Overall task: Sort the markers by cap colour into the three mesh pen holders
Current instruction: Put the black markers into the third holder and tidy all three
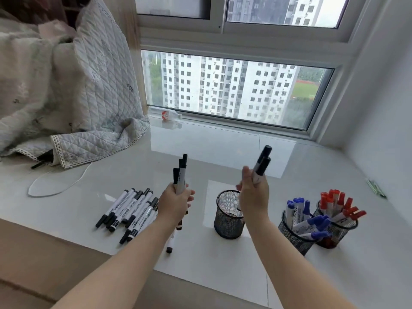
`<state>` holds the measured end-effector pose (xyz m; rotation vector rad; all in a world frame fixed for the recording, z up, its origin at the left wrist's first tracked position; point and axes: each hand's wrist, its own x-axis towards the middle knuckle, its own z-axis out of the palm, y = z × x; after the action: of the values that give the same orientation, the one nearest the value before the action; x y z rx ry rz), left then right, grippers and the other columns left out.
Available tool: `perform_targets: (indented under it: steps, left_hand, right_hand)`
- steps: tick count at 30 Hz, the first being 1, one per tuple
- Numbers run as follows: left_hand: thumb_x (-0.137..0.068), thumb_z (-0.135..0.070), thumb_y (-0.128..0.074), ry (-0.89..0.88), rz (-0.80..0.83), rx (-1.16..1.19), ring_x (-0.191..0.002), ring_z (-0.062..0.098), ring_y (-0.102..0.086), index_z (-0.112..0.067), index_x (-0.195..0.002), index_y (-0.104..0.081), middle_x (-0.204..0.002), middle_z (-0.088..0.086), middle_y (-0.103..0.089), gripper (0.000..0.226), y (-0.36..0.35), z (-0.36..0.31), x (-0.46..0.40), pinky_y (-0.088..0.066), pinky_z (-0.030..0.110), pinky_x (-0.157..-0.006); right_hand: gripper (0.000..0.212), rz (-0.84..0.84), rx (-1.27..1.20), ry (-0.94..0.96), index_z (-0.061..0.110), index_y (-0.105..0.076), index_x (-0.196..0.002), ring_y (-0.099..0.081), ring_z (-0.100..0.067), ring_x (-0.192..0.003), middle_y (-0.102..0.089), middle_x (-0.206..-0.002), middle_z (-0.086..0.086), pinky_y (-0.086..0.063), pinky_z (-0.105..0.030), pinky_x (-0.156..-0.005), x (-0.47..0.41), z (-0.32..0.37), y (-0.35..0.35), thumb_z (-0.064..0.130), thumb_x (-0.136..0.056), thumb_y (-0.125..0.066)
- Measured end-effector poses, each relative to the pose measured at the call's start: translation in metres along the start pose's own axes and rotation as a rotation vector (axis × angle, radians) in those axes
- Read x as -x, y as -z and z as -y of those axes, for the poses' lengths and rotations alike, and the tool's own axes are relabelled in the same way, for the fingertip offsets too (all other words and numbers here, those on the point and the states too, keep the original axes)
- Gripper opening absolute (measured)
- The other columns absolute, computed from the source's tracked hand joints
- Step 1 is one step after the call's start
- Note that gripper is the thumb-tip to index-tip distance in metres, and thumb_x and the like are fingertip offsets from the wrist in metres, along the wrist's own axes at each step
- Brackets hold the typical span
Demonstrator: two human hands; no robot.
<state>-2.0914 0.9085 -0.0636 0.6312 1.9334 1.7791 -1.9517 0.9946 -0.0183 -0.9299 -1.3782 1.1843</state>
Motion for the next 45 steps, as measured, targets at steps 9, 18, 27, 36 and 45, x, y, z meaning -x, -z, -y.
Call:
perform_targets:
  steps: [9, 18, 27, 36, 45]
  left_hand:
    - [-0.089, -0.023, -0.059, -0.028, 0.109, 0.264, -0.049, 0.0, -0.053, -0.016, -0.079, -0.054, -0.061, -0.004, -0.055, 0.013, -0.026, -0.036, 0.009, -0.045, 0.019, -0.053]
    - [-0.091, -0.018, -0.055, 0.017, 0.128, 0.513, -0.056, 0.004, -0.057, -0.017, -0.081, -0.053, -0.059, -0.009, -0.057, 0.01, -0.065, -0.045, 0.008, -0.046, 0.023, -0.064]
    - [-0.09, -0.028, -0.057, -0.101, 0.104, 0.201, -0.061, 0.001, -0.063, -0.022, -0.085, -0.052, -0.076, 0.001, -0.064, 0.01, -0.095, -0.024, 0.027, -0.049, 0.021, -0.05]
    - [-0.089, -0.034, -0.056, -0.034, -0.005, 0.059, -0.059, 0.014, -0.053, -0.01, -0.085, -0.06, -0.064, -0.006, -0.058, 0.024, -0.088, 0.001, 0.041, -0.041, 0.029, -0.061]
    - [-0.09, -0.023, -0.056, -0.029, 0.017, 0.064, -0.077, 0.014, -0.059, -0.016, -0.089, -0.056, -0.082, -0.002, -0.064, 0.007, -0.089, 0.0, 0.042, -0.044, 0.025, -0.067]
  right_hand:
    - [0.032, -0.03, 0.055, -0.121, 0.012, -0.064, -0.08, -0.043, -0.006, -0.039, -0.054, -0.06, 0.006, -0.035, -0.019, -0.041, -0.018, -0.04, 0.006, 0.034, -0.095, -0.047]
    - [0.015, 0.016, 0.12, -0.148, 0.015, -0.06, -0.079, -0.049, -0.015, -0.059, -0.06, -0.068, 0.007, -0.039, -0.029, -0.062, 0.0, -0.065, 0.003, 0.02, -0.091, -0.053]
    - [0.017, -0.009, 0.087, -0.121, 0.021, -0.051, -0.073, -0.049, -0.002, -0.052, -0.061, -0.067, 0.003, -0.041, -0.015, -0.053, 0.007, -0.068, 0.009, 0.02, -0.09, -0.053]
    - [0.016, -0.022, 0.158, -0.078, 0.013, -0.054, -0.078, -0.052, 0.001, -0.057, -0.063, -0.07, -0.002, -0.037, -0.005, -0.051, 0.012, -0.067, 0.011, 0.023, -0.091, -0.053]
    - [0.016, -0.011, 0.229, -0.036, 0.01, -0.052, -0.078, -0.048, -0.01, -0.055, -0.054, -0.061, 0.0, -0.037, -0.011, -0.049, 0.016, -0.064, 0.014, 0.02, -0.09, -0.054]
